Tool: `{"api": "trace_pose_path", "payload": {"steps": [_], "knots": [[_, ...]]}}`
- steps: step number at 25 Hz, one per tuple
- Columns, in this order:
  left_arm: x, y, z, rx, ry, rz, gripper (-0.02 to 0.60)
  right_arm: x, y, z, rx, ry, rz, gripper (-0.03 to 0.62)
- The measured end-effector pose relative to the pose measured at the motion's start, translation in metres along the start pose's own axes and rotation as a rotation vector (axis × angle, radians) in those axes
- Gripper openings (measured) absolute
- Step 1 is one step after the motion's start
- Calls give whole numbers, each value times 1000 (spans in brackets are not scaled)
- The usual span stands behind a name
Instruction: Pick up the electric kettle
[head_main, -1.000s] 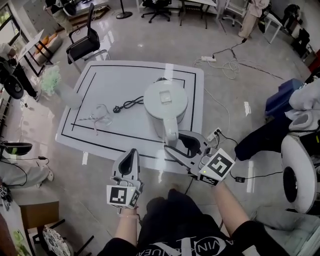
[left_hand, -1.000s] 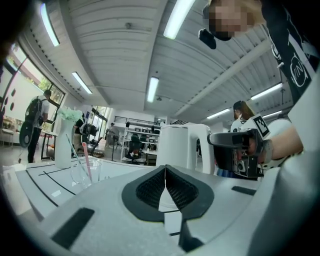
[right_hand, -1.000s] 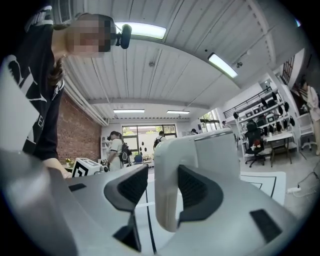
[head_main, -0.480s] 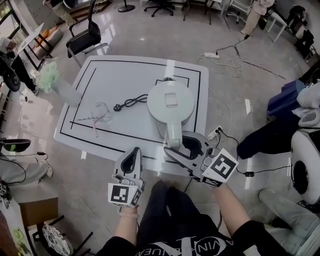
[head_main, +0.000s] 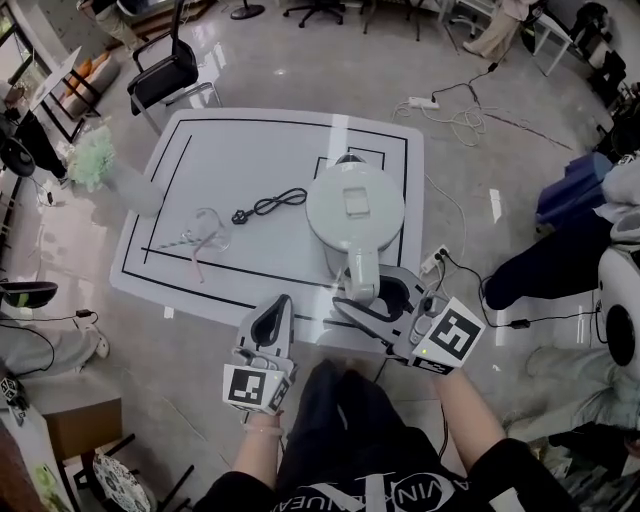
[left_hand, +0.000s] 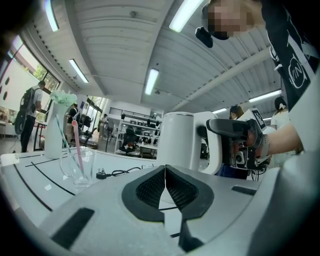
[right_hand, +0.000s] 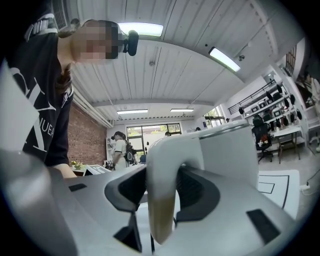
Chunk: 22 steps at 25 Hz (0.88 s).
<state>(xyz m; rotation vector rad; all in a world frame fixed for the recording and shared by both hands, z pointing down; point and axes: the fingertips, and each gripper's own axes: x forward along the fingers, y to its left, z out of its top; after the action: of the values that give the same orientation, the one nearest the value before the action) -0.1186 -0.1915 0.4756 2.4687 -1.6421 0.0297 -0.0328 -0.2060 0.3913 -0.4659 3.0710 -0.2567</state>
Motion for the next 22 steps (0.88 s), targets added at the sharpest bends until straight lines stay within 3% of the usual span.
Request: {"api": "trace_pose_path", "payload": {"steps": [22], "knots": [[12, 25, 10, -26, -2, -7, 11, 21, -8, 17, 25, -130, -10, 146]]}}
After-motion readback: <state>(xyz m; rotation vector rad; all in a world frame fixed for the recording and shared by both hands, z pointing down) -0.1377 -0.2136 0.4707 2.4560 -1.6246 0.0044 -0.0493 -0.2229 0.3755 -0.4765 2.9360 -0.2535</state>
